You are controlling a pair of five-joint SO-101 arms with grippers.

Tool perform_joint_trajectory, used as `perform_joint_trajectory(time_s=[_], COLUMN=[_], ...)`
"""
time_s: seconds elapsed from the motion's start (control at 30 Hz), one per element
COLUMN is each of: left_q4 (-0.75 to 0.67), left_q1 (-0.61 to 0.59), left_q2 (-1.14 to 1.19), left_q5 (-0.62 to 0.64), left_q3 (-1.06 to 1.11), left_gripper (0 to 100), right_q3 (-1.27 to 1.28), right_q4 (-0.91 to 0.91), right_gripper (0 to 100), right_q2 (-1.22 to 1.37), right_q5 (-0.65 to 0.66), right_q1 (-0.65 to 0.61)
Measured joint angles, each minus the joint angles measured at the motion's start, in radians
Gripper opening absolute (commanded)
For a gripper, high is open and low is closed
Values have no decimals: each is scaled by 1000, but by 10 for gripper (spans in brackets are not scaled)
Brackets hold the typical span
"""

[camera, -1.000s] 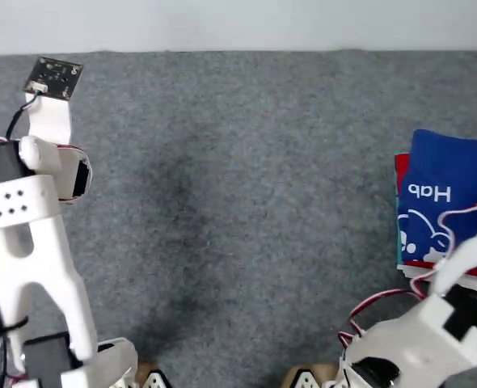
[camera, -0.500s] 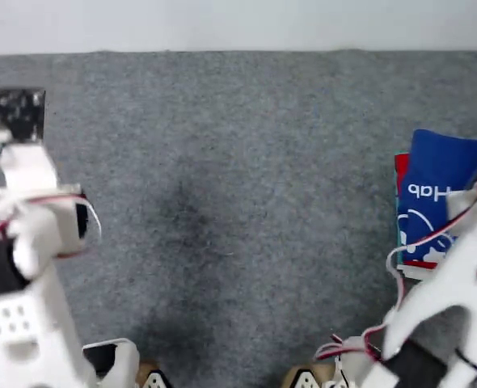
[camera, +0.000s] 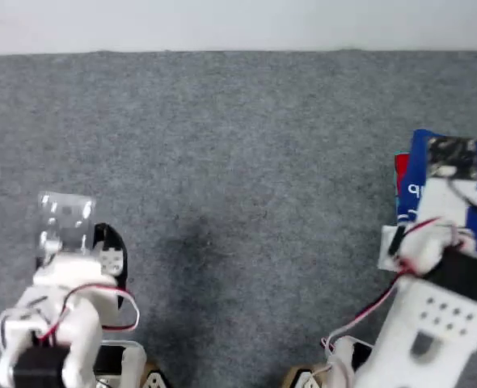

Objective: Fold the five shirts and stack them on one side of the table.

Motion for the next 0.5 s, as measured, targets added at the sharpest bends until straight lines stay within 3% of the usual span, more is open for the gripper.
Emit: perform_joint_trajectory(time_s=[0.27,0.5], left_q4=[-40,-132], left_q1=[-49,-48], left_q2=[-269,-324], left_q5=[0,0], left_q3=[311,529], left_gripper=[14,14], right_q3=[502,895], right_q4=[-319,-381], right_gripper=[9,9], right_q2=[-385,-781], right_q5=[-15,-15], right_q1=[-94,-213])
